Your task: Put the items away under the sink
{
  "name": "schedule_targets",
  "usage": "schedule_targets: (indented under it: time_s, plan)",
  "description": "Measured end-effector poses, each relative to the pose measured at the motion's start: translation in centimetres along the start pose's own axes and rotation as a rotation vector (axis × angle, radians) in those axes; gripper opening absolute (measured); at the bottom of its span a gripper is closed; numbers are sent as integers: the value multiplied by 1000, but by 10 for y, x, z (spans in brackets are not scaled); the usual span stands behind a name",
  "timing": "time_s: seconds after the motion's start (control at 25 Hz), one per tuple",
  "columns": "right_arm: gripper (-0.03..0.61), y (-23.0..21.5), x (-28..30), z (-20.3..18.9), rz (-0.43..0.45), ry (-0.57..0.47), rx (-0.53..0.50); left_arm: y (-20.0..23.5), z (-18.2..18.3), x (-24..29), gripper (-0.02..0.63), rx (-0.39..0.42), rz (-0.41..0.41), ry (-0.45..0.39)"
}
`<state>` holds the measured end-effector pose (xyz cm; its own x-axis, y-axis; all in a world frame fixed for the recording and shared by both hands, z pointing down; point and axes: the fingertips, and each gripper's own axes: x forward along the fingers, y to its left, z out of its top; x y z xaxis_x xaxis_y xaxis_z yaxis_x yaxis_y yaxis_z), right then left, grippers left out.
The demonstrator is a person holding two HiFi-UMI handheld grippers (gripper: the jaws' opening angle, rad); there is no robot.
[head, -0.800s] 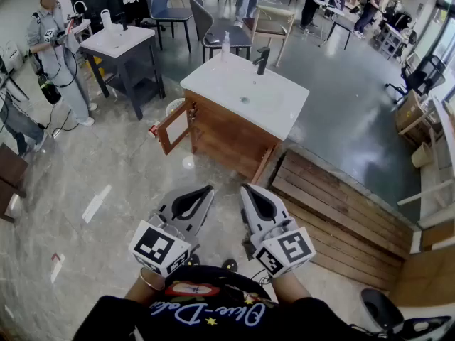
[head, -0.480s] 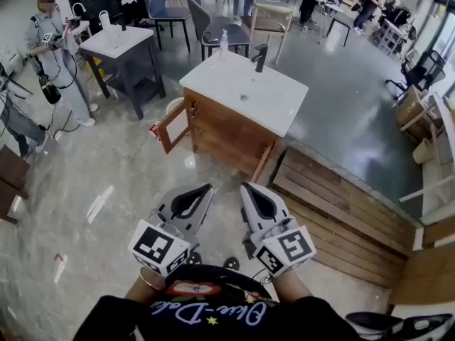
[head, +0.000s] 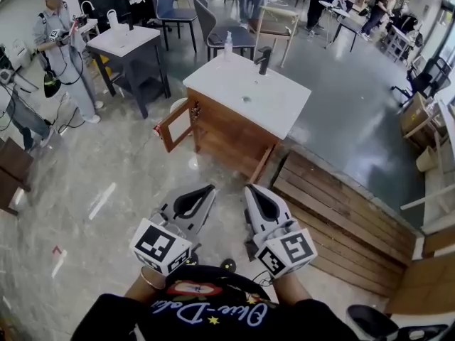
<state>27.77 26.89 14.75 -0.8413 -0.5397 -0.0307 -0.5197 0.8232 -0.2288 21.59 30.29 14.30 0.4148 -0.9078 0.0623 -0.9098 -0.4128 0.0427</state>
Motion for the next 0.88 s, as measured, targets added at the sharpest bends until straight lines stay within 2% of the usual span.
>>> schedule_targets:
  time_s: [0.52,0.88]
  plan:
    - [8,-33,-22,-1,44,-16,58,-27,-12,22,8,12,63,30]
    - [8,-50,-15,2,48,-20,85,-20,-10,33,8,12,89,33]
